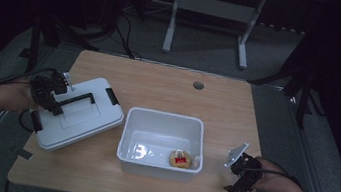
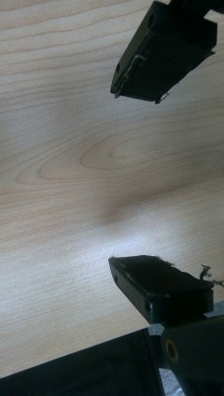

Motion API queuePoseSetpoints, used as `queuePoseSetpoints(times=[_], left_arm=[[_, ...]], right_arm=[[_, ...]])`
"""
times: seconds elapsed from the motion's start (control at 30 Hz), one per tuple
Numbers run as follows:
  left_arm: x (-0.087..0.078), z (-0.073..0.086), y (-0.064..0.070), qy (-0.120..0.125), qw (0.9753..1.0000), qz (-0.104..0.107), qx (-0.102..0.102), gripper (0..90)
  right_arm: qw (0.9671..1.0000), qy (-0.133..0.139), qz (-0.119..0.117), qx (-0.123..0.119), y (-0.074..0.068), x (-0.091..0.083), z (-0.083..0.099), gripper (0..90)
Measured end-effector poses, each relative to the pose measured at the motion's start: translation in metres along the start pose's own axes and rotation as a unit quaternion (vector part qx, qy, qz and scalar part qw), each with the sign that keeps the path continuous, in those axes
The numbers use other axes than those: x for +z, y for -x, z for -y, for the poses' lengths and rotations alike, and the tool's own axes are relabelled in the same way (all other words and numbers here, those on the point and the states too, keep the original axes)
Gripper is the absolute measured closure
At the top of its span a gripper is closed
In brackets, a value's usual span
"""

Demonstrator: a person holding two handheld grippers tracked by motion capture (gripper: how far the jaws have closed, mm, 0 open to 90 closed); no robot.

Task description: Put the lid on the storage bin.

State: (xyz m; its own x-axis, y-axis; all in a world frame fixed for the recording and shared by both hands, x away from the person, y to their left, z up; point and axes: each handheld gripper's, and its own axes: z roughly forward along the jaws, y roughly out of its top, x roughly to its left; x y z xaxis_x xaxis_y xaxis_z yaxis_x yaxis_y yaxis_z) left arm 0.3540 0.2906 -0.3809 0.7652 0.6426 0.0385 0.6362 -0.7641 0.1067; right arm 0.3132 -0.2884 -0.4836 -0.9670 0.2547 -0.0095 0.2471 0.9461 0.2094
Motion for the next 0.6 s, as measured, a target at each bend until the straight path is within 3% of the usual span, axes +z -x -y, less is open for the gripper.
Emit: queuePoseSetpoints(times=[0.1,0.23,0.37,0.6], left_arm=[[-0.008,-0.002,0.002,-0.008,0.9999,-0.007,0.006,83.5],[-0.025,-0.005,0.004,-0.001,0.9998,-0.017,0.008,83.5],[-0.041,-0.010,0.008,0.006,0.9996,-0.021,0.019,83.5],[-0.057,-0.025,0.018,0.014,0.9987,-0.020,0.044,83.4]], right_arm=[[1.0000,0.000,0.000,0.002,-0.001,-0.001,0.000,14.1],[1.0000,0.002,0.001,0.004,-0.001,-0.001,0.001,14.1],[1.0000,0.000,0.001,0.004,0.000,0.001,0.000,14.1],[1.0000,0.000,0.001,0.004,0.000,0.001,-0.001,14.1]])
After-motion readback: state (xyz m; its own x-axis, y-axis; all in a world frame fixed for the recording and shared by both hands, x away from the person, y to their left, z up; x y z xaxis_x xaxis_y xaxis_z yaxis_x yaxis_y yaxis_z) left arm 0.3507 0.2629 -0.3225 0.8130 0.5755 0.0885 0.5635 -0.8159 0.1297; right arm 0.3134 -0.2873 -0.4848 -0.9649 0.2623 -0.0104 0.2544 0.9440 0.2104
